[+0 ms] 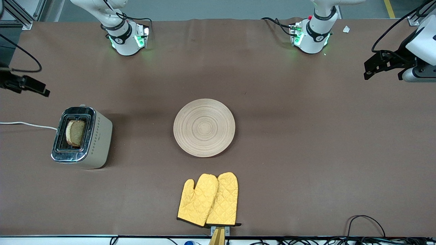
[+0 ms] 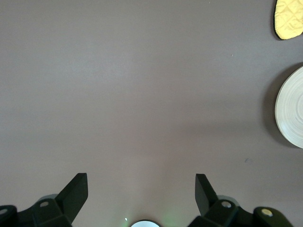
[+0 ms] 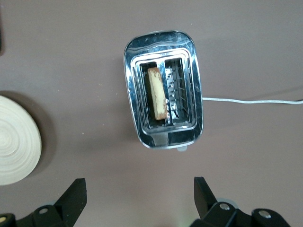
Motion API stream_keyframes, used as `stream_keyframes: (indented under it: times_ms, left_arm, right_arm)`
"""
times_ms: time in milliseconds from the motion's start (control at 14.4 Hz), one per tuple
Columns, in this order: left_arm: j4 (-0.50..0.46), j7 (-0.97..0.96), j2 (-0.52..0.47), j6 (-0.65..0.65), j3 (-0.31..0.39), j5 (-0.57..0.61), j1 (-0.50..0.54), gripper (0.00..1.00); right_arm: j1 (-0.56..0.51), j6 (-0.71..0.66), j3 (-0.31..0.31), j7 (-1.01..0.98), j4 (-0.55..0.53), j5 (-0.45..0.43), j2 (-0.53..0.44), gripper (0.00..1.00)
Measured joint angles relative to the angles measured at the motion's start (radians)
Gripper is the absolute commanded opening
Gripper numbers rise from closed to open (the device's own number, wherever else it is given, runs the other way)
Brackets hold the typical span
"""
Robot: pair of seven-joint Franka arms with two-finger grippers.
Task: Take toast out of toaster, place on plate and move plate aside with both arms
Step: 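Reach the right gripper down to the toast in the toaster slot, then grasp the toast with the right gripper and lift it out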
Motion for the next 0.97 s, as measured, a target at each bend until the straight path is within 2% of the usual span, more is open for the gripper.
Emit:
stream_keyframes:
  times_ms: [347,764,833,903,972]
  left_arm:
    - [0.001,0.0,0.0,0.0,0.0,-0.001,0.0,1.0]
    - [0.002,0.0,0.0,0.0,0.0,-0.004,0.0,1.0]
    - [0.002,0.0,0.0,0.0,0.0,-0.005,0.0,1.0]
    - [0.002,0.0,0.0,0.0,0.0,-0.005,0.0,1.0]
    - [0.002,0.0,0.0,-0.001,0.0,-0.005,-0.001,1.0]
  right_arm:
    - [-0.004,0.228,-0.002,0.0,-0.138,0.0,0.104,1.0]
    - [-0.03,0.314,-0.01,-0.006,-0.172,0.0,0.193,1.0]
    - [-0.031,0.325,-0.01,-0.006,-0.172,0.0,0.207,0.96]
    - [-0.032,0.337,-0.01,-0.006,-0.172,0.0,0.22,0.82]
    - [-0.032,0.348,-0.01,-0.006,-0.172,0.0,0.232,0.61]
